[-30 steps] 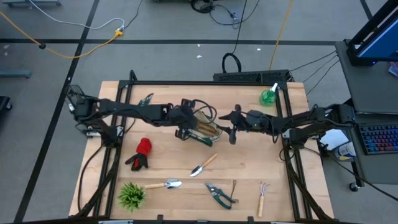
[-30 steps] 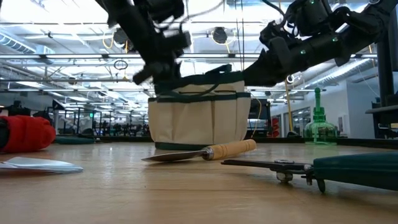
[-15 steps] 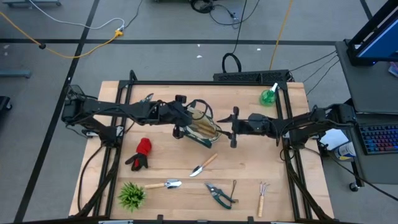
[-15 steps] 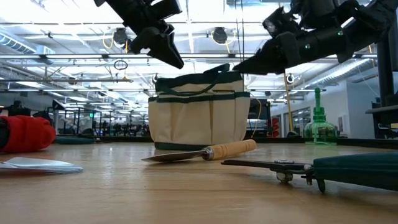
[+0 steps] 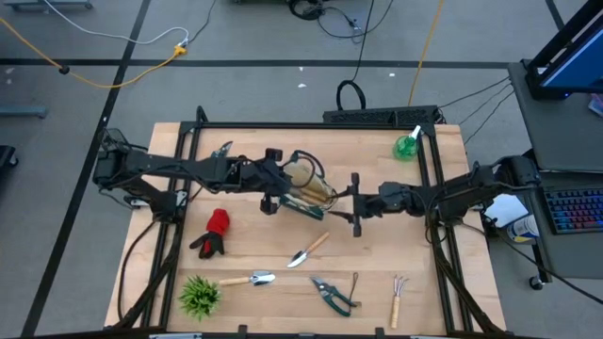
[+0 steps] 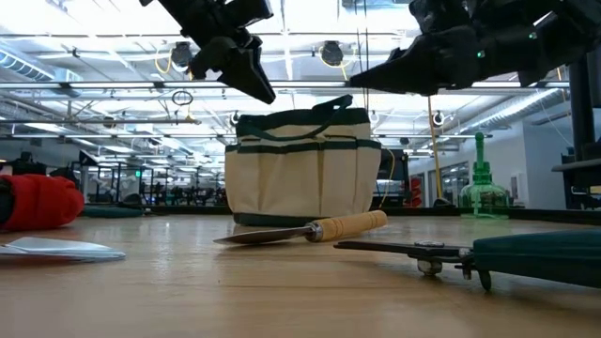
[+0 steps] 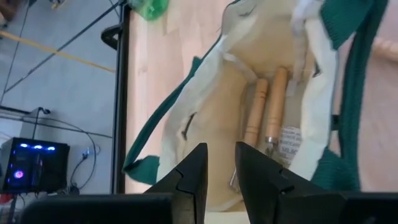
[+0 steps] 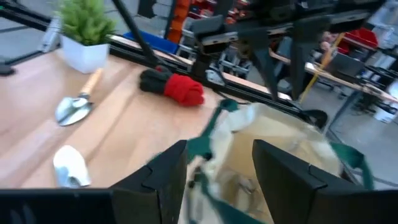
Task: Pick & Place Garden tools in Gardening bag
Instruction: Put the top brown trowel into the gardening bag
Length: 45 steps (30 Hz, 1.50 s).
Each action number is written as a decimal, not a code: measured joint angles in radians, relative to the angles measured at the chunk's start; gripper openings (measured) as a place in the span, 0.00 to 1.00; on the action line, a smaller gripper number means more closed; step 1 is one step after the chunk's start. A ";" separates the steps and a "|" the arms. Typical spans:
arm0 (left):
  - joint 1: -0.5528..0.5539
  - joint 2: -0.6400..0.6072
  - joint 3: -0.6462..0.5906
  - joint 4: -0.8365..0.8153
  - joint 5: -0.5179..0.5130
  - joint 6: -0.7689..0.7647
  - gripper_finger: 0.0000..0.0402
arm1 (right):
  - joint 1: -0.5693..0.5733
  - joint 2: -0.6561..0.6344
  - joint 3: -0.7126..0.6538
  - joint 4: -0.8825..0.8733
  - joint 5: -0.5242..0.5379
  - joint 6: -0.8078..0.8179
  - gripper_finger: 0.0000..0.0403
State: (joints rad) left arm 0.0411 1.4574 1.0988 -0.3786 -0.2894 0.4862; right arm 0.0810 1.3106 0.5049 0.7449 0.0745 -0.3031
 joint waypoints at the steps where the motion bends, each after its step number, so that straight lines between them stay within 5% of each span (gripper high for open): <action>1: -0.005 0.000 0.000 0.000 0.000 0.000 0.22 | 0.012 0.000 0.000 -0.006 -0.001 0.000 0.44; 15: -0.064 0.000 0.000 0.015 0.000 -0.018 0.22 | 0.084 0.000 0.000 -0.093 -0.288 0.161 0.42; 31: -0.076 0.000 0.000 0.017 -0.001 -0.018 0.22 | 0.085 0.003 0.052 -0.092 -0.289 0.292 0.41; 45: -0.075 0.000 0.001 0.010 -0.001 -0.024 0.22 | 0.083 0.272 0.309 -0.316 -0.342 0.233 0.41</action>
State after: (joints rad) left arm -0.0341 1.4570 1.0996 -0.3686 -0.2909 0.4620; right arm 0.1638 1.5826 0.8143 0.4290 -0.2676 -0.0704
